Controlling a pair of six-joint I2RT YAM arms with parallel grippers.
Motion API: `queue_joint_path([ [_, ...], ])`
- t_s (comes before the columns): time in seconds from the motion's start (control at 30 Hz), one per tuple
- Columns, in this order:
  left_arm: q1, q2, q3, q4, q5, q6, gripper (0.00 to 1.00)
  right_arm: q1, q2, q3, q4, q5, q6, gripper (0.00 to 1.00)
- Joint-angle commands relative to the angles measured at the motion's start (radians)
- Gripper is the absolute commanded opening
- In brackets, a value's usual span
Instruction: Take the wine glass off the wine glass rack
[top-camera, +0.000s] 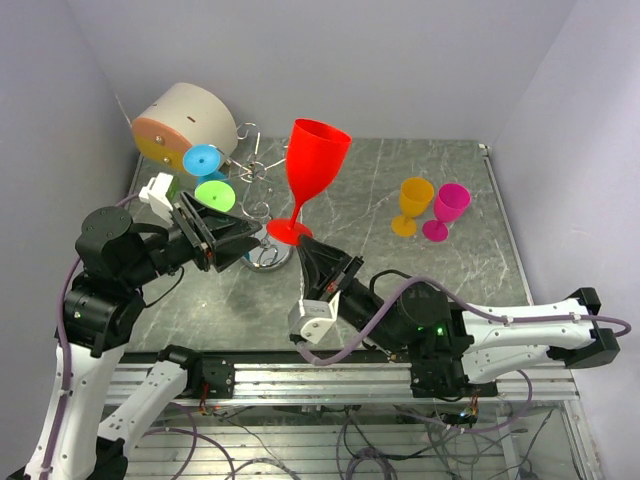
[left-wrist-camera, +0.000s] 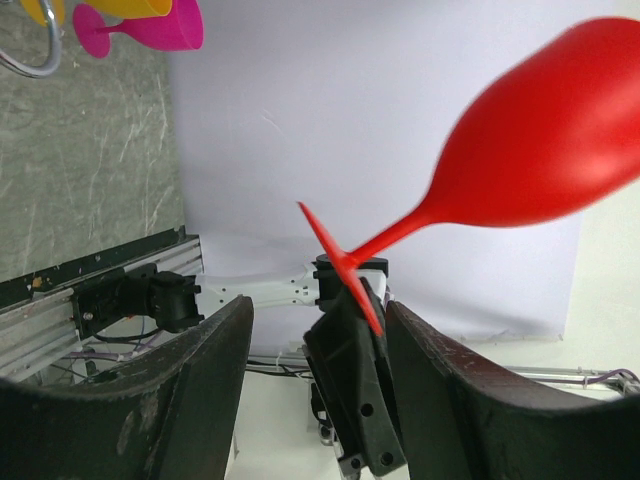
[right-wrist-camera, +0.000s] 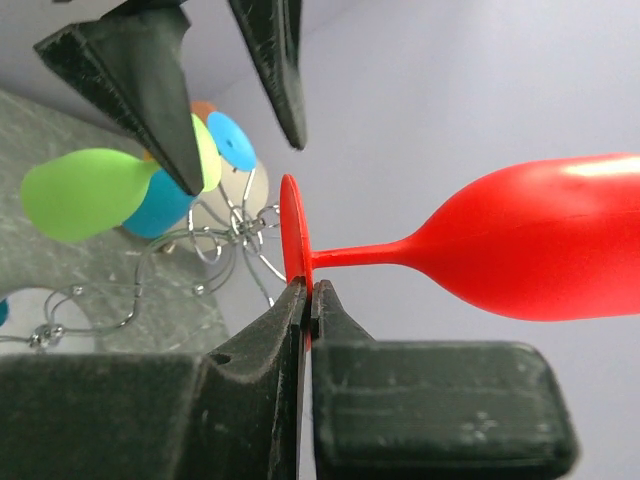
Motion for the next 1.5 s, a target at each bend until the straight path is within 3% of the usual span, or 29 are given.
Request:
queue_joint_path([
  [0.0, -0.004, -0.006, -0.016, -0.032, 0.062, -0.048, 0.66, 0.026, 0.003, -0.035, 0.173, 0.033, -0.101, 0.0],
  [0.6, -0.004, -0.061, -0.08, 0.02, 0.08, -0.126, 0.61, 0.053, 0.11, -0.079, 0.299, 0.003, -0.13, 0.0],
  [0.73, -0.004, -0.07, -0.101, 0.046, 0.081, -0.137, 0.44, 0.056, 0.12, -0.082, 0.293, 0.003, -0.112, 0.0],
  [0.87, -0.004, -0.083, -0.119, 0.081, 0.084, -0.148, 0.09, 0.066, 0.111, -0.103, 0.301, 0.027, -0.096, 0.0],
  [0.93, -0.004, -0.088, -0.118, 0.072, 0.075, -0.136, 0.07, 0.075, 0.095, -0.109, 0.306, 0.062, -0.082, 0.0],
  [1.0, -0.004, -0.095, -0.118, 0.061, 0.063, -0.121, 0.07, 0.082, 0.073, -0.11, 0.29, 0.114, -0.048, 0.09],
  [1.07, -0.004, -0.111, -0.126, 0.06, 0.045, -0.107, 0.07, 0.091, 0.037, -0.11, 0.232, 0.175, 0.008, 0.29],
  [1.13, -0.004, -0.134, -0.132, 0.049, 0.018, -0.088, 0.07, 0.1, -0.015, -0.11, 0.139, 0.233, 0.091, 0.37],
  [1.37, -0.004, -0.251, -0.17, -0.005, -0.118, 0.045, 0.07, 0.12, -0.168, -0.039, -0.392, 0.377, 0.535, 0.41],
  [1.47, -0.003, -0.296, -0.133, -0.12, -0.219, 0.167, 0.07, 0.119, -0.175, 0.037, -0.561, 0.439, 0.726, 0.38],
])
